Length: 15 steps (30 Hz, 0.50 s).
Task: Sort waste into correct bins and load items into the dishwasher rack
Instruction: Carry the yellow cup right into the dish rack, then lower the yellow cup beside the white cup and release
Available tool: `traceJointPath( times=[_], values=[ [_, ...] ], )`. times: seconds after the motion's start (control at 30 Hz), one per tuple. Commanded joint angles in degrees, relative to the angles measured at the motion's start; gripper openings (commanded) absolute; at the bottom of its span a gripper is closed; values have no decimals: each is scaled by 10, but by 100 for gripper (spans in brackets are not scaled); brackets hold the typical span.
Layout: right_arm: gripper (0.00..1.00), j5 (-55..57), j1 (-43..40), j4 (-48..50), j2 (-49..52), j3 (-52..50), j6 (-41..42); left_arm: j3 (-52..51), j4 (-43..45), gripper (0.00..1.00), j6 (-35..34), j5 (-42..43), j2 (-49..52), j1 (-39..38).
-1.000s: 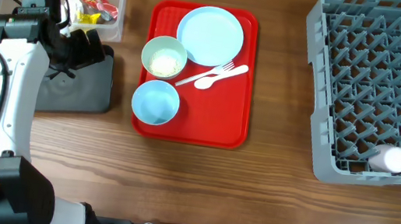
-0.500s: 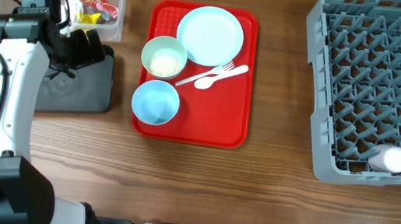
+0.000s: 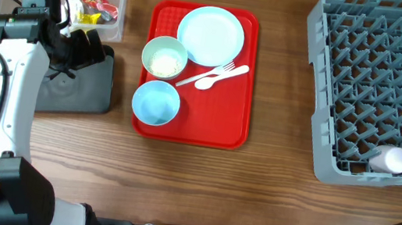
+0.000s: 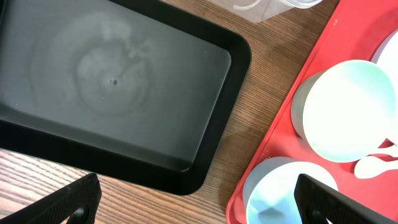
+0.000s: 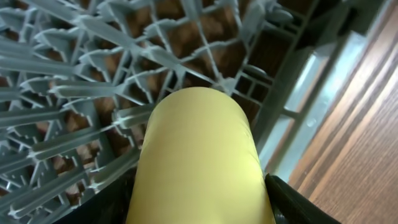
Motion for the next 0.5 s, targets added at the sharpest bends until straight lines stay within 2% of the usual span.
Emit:
traceJointPath(
  times=[0.0,0.07,0.13,0.47],
  values=[
    [86,-22,-8,-7,13,-3,8,-5,2,100,-9,-5,5,2],
    [96,-22,-8,-7,13,-3,10,-5,2,100,-9,-5,5,2],
    [99,-29,-8,-9,13,-2,10,-5,2,100,-9,-5,5,2],
    [99,-63,-8,-32,7,60,6,-5,2,100,-9,-3,5,2]
  ],
)
